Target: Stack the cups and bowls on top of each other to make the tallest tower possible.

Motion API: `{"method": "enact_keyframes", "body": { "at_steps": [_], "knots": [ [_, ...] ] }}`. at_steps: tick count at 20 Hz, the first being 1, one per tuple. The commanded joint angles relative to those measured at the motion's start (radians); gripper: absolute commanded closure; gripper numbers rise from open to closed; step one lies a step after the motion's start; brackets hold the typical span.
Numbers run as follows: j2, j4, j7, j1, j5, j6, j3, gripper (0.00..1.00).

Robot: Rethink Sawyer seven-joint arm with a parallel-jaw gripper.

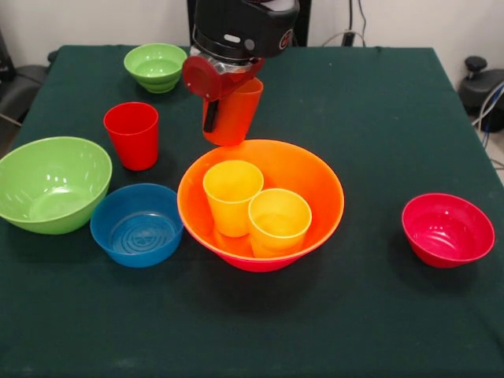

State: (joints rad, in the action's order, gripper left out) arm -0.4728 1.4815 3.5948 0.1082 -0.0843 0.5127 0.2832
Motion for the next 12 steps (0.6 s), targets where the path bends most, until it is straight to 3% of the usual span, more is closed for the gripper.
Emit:
{"method": "enact_keyframes", "body": {
  "at_steps": [1, 7, 12],
  "knots": [
    [0.037, -0.08, -0.281, 0.021, 0.106, 0.114, -0.152, 1.0],
    [0.031, -0.089, -0.275, 0.032, 0.116, 0.134, -0.166, 1.0],
    [0.048, -0.15, -0.292, 0.049, 0.137, 0.181, -0.168, 1.0]
  ]
}}
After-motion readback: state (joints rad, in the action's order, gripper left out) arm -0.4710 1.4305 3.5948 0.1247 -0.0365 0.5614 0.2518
